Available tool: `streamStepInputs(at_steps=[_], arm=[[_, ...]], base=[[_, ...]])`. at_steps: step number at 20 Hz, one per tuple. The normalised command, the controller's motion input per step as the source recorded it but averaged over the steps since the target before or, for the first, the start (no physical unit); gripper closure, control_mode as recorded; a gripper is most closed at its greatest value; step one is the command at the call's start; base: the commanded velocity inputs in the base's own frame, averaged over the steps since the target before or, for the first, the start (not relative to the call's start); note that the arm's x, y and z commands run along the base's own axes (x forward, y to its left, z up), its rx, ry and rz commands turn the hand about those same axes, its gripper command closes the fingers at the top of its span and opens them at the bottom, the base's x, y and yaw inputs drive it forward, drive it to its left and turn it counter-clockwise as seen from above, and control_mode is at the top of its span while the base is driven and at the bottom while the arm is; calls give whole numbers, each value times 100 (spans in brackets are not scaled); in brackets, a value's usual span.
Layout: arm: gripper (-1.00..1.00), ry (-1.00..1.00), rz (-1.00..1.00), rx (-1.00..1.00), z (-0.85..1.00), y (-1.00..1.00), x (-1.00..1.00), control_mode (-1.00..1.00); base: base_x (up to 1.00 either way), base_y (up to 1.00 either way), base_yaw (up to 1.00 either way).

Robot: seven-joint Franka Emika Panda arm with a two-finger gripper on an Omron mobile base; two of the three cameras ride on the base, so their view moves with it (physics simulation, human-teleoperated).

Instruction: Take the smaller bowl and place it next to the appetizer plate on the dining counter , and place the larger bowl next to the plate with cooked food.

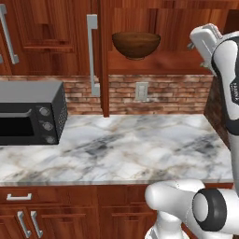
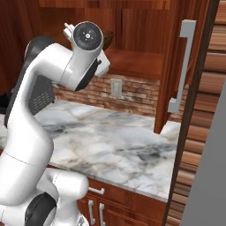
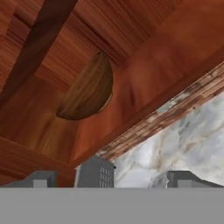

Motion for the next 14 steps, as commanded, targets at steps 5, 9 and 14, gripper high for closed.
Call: streamStepInputs(at_steps=[5,9,14], arm=[[-100,-10,0,3,0,2,60,-100],[-100,-11,0,8,0,5,59,-100],[-100,6,0,5,7,31,50,-100]], base=[[0,0,0],[0,0,0],[0,0,0]])
